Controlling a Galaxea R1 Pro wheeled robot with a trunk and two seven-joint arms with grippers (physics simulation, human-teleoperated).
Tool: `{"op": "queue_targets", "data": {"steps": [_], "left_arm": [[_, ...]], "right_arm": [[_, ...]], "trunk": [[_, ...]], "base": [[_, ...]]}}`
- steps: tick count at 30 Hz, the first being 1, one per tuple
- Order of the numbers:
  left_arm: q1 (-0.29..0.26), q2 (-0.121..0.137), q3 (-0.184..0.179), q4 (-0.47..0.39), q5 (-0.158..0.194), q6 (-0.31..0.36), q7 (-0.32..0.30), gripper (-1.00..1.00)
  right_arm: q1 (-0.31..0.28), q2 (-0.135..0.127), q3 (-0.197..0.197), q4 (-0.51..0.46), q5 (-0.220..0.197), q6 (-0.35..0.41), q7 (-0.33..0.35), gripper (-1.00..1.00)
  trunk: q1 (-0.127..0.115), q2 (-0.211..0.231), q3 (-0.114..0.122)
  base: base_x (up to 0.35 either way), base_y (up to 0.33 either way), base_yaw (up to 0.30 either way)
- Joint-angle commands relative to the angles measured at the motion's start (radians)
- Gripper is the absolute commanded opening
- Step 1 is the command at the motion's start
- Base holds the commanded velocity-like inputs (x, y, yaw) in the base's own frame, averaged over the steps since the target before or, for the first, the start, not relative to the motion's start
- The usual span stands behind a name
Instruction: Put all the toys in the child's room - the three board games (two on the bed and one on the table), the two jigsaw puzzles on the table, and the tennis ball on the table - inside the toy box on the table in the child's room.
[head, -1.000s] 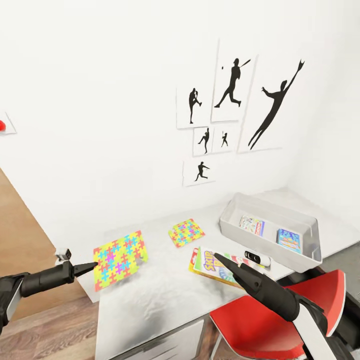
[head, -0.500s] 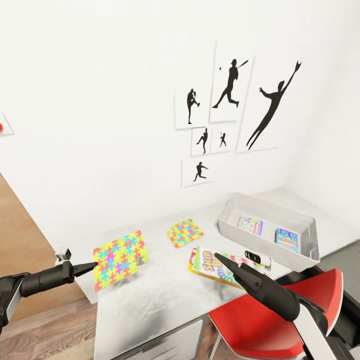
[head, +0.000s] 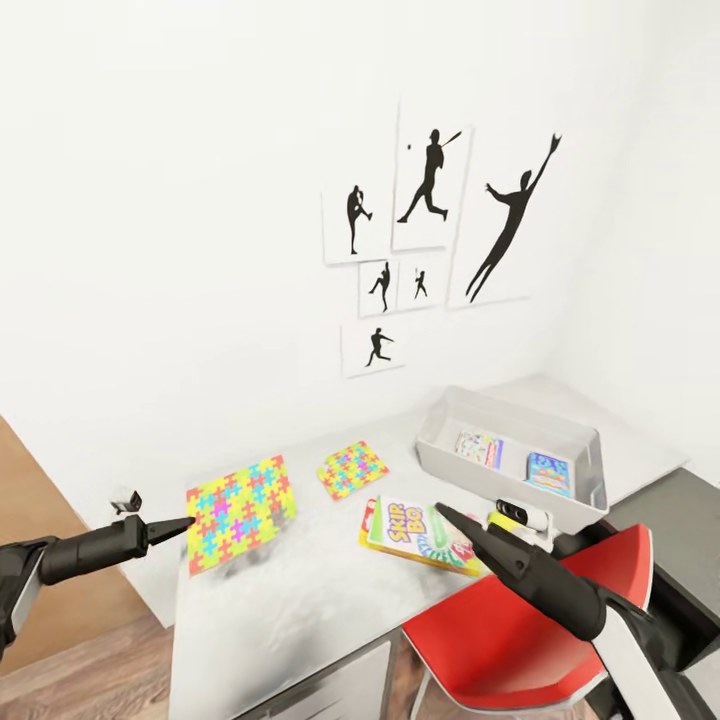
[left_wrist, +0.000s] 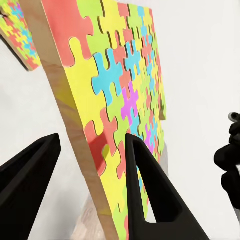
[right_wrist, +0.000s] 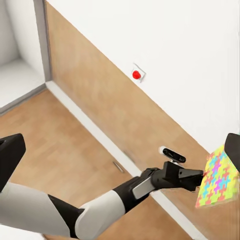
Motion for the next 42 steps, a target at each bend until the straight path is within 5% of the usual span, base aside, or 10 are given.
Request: {"op": "queue_targets", "data": {"steps": [1,5,8,11,15,17,23,28,33,42], "left_arm": [[0.000,-0.001,-0.001,-0.011,-0.001,0.022,-0.004,-1.00],[0.000,-0.005,-0.001,-0.032,-0.001,0.050,-0.004,-1.00],[-0.001,-0.009,-0.002,-0.089,-0.001,0.078,-0.004,-1.00],[-0.001,-0.022,-0.004,-0.170,-0.001,0.123,-0.004,-1.00],[-0.002,-0.060,-0.013,-0.279,-0.002,0.194,-0.004,-1.00],[-0.010,-0.074,-0.014,-0.322,-0.001,0.219,-0.004,-1.00],[-0.058,-0.129,-0.023,-0.395,-0.007,0.245,-0.004,-1.00],[-0.084,-0.168,-0.103,-0.410,-0.013,0.245,-0.004,-1.00],[-0.088,-0.175,-0.142,-0.415,-0.010,0.241,-0.004,-1.00],[-0.088,-0.180,-0.150,-0.417,-0.007,0.233,-0.004,-1.00]], "right_arm": [[0.002,-0.001,-0.009,0.000,-0.007,0.008,-0.002,1.00],[0.018,-0.003,-0.045,0.001,-0.007,0.012,-0.002,1.00],[0.027,-0.022,-0.140,0.002,-0.007,0.053,-0.010,1.00],[0.031,-0.047,-0.292,0.003,-0.006,0.180,-0.033,1.00],[0.034,-0.050,-0.591,0.007,-0.005,0.337,-0.137,1.00],[0.046,-0.049,-0.650,0.009,-0.006,0.358,-0.154,1.00],[0.087,-0.046,-0.701,0.014,-0.008,0.374,-0.157,1.00],[0.110,-0.043,-0.711,0.020,-0.006,0.370,-0.117,1.00],[0.114,-0.043,-0.715,0.024,-0.005,0.366,-0.031,1.00],[0.129,-0.048,-0.723,0.025,-0.005,0.364,0.029,1.00]], "trunk": [[0.001,-0.002,-0.002],[0.001,-0.002,-0.001],[0.001,-0.002,-0.001],[0.001,-0.002,-0.001],[0.001,-0.002,-0.001],[0.001,-0.002,-0.001],[0.001,-0.002,-0.001],[0.001,-0.002,0.002],[0.001,-0.002,0.005],[0.001,-0.002,0.011]], "base": [[0.000,0.000,-0.038],[0.000,0.000,-0.020],[0.000,0.000,-0.006],[0.000,0.000,-0.002],[0.000,0.000,0.000],[0.000,0.000,0.000],[0.000,0.000,0.000],[0.000,0.000,-0.100],[0.000,0.000,-0.234],[0.000,-0.001,-0.256]]}}
